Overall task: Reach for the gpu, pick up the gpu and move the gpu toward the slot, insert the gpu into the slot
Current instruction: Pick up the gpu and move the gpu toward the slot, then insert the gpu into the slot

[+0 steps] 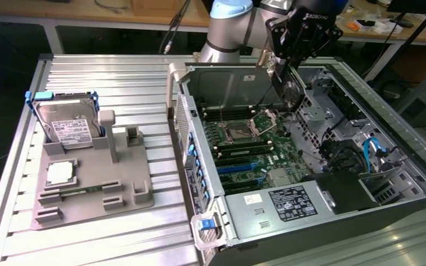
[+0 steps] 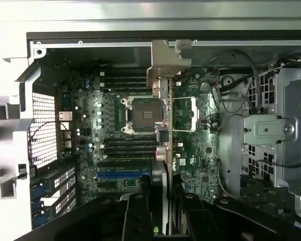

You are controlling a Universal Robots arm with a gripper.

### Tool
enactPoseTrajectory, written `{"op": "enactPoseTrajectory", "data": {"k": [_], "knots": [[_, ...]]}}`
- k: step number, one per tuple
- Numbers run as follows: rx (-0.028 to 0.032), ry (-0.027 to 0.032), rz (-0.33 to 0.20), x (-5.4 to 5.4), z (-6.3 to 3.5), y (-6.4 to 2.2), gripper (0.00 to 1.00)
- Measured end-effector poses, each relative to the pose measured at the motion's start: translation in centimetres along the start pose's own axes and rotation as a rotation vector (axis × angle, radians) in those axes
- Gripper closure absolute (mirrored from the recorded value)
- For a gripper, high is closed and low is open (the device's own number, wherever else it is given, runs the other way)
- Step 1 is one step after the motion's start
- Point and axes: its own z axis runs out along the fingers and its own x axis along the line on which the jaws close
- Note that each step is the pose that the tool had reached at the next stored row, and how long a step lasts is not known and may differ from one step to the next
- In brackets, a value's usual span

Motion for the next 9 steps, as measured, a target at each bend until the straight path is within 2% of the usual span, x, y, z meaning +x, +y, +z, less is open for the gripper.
{"op": "enactPoseTrajectory", "data": {"k": [7, 9], "knots": [[0.0, 0.0, -0.003, -0.07, 0.0, 0.0, 0.73], [-0.0004, 0.0006, -0.023, -0.11, 0.0, 0.01, 0.73]]}}
